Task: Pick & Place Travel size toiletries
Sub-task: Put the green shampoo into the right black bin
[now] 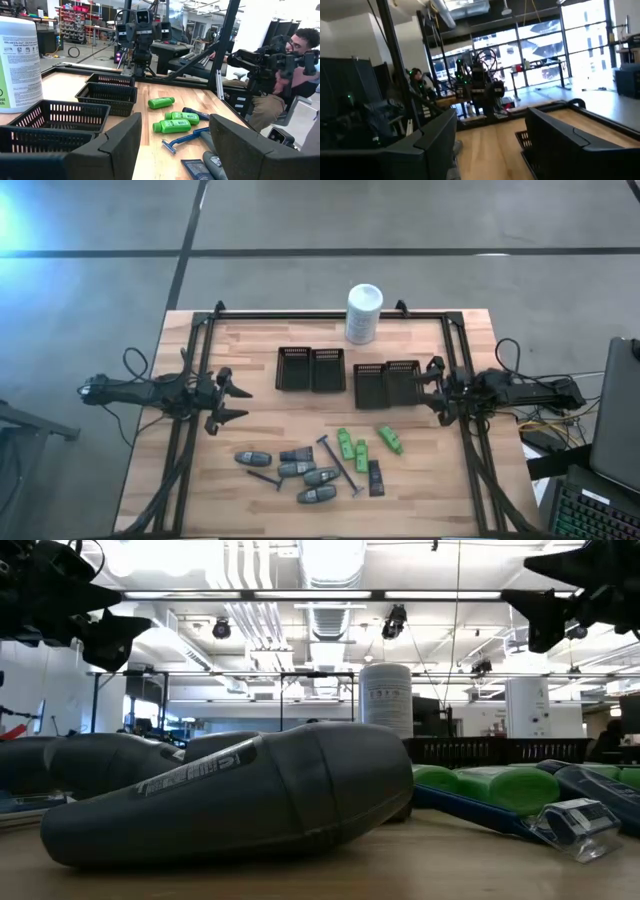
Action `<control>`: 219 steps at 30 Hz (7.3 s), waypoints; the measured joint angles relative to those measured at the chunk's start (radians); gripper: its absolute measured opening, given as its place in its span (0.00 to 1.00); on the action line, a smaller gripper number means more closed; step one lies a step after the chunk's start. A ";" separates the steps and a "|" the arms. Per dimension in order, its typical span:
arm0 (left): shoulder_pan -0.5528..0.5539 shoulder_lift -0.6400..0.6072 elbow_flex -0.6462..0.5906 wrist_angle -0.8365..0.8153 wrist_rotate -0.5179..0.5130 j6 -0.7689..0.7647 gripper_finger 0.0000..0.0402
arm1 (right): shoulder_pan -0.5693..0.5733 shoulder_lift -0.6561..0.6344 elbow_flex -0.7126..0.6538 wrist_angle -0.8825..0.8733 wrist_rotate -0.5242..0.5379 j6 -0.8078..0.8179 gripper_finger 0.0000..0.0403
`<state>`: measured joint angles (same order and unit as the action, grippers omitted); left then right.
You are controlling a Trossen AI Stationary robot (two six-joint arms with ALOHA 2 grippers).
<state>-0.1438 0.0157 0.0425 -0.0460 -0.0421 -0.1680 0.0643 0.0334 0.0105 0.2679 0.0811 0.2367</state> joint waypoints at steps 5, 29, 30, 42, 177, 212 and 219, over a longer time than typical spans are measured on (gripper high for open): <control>0.000 0.000 0.000 0.000 0.000 0.000 0.59 | 0.004 0.010 0.001 0.125 -0.034 0.298 0.55; 0.000 0.000 0.000 0.000 0.000 0.000 0.59 | 0.247 0.464 0.030 0.459 0.049 1.083 0.70; 0.000 0.000 0.000 0.000 0.000 0.000 0.59 | 0.252 0.493 0.038 0.459 0.052 1.109 0.70; 0.000 0.000 0.000 0.000 0.000 0.000 0.59 | 0.346 0.875 0.485 -0.672 -0.126 1.438 0.60; 0.000 0.017 0.000 -0.008 -0.035 -0.043 0.59 | 0.213 1.695 1.097 -0.903 -0.217 1.150 0.75; 0.000 0.026 0.002 -0.007 -0.190 -0.820 0.59 | 0.041 1.308 1.073 -1.484 0.210 1.250 0.22; 0.000 0.028 0.003 -0.015 -0.107 -0.771 0.59 | -0.206 1.183 0.890 -1.315 0.141 1.038 0.29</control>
<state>-0.1436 0.0440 0.0452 -0.0612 -0.1487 -0.9390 -0.1412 1.2161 0.9006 -1.0472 0.2217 1.2742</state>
